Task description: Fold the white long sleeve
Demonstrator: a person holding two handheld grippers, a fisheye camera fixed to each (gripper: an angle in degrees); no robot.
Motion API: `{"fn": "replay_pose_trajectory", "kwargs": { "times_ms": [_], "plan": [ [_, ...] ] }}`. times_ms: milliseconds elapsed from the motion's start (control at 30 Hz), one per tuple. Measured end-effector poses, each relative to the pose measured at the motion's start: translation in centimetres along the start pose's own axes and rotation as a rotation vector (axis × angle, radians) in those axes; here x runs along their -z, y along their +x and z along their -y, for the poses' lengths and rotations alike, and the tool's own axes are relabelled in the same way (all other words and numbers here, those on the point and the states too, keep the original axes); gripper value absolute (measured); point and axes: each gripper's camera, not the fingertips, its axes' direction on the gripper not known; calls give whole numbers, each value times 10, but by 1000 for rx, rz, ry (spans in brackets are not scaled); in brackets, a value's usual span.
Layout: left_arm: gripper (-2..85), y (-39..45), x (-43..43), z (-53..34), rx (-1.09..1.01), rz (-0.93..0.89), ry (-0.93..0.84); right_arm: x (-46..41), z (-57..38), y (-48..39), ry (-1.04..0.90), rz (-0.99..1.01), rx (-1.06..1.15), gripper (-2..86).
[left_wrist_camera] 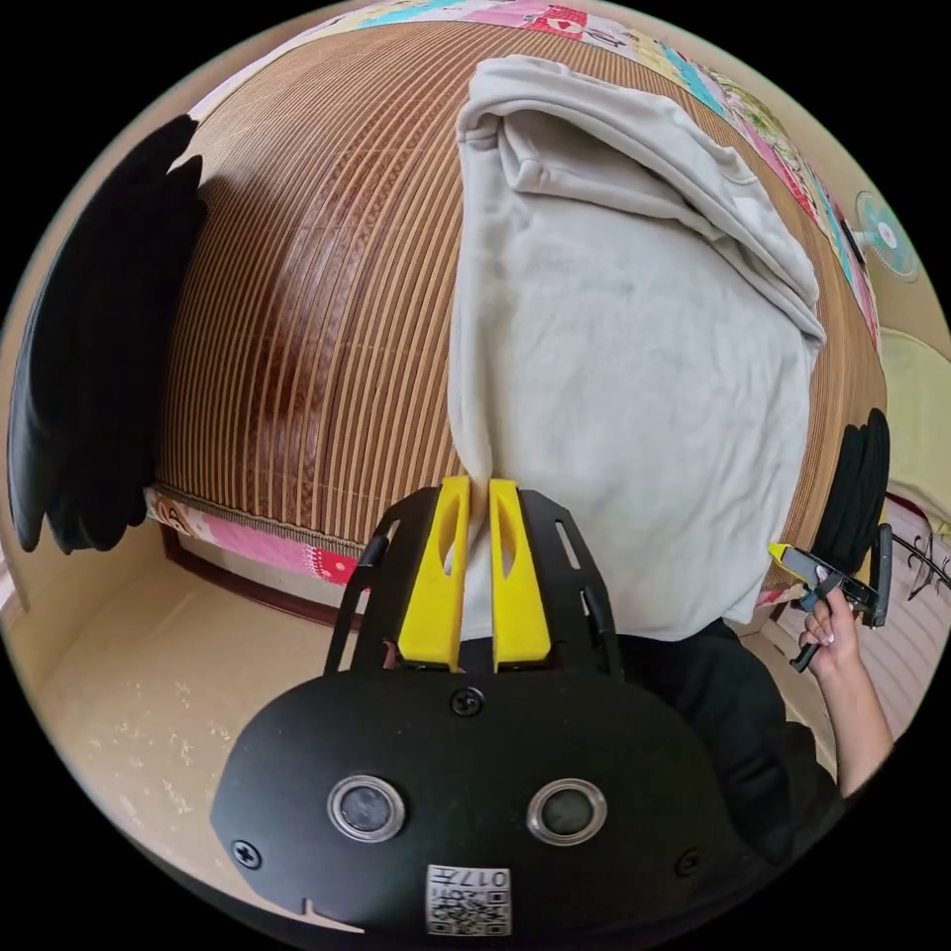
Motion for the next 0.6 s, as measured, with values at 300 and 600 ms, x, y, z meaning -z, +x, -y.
{"fn": "replay_pose_trajectory", "kwargs": {
  "times_ms": [300, 600],
  "plan": [
    [68, -26, 66, 91, -62, -99, 146, 70, 57, -25, 102, 104, 39, 48],
    [120, -73, 92, 38, -258, 8, 123, 55, -11, 20, -60, -23, 207, 111]
  ]
}}
